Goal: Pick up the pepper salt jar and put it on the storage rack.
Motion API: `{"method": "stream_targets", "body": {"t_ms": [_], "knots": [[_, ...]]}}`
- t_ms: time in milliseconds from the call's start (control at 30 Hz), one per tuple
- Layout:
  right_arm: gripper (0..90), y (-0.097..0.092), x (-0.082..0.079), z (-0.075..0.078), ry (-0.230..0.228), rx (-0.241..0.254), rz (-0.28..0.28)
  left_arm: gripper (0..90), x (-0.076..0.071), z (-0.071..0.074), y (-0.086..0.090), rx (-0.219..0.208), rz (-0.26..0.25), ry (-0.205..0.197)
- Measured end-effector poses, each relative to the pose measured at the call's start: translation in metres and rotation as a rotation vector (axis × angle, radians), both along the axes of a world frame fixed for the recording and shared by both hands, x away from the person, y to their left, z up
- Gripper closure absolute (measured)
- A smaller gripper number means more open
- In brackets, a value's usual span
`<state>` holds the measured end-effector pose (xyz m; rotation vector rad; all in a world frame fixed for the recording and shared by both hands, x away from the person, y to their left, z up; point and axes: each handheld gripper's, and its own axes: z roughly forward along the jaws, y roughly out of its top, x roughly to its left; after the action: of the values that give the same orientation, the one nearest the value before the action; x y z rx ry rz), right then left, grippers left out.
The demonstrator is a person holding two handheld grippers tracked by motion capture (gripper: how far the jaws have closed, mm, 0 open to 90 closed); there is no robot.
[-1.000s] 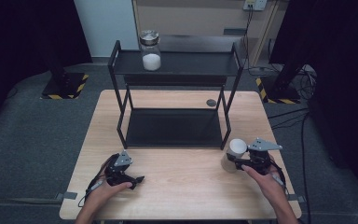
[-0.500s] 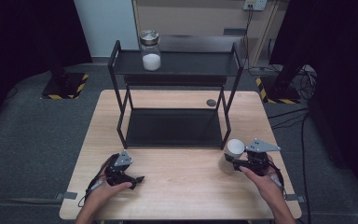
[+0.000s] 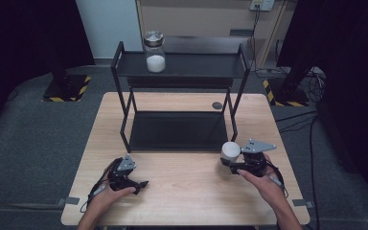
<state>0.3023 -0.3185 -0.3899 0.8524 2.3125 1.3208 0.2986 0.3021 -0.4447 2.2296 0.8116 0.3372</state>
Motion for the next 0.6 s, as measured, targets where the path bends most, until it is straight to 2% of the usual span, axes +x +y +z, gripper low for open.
{"method": "stream_targets", "body": {"t_ms": [600], "knots": [[35.3,0.018,0.031,0.016,0.007,0.004,0.090,1.0,0.000,0.000,0.000,0.000,-0.001,0.001]]}}
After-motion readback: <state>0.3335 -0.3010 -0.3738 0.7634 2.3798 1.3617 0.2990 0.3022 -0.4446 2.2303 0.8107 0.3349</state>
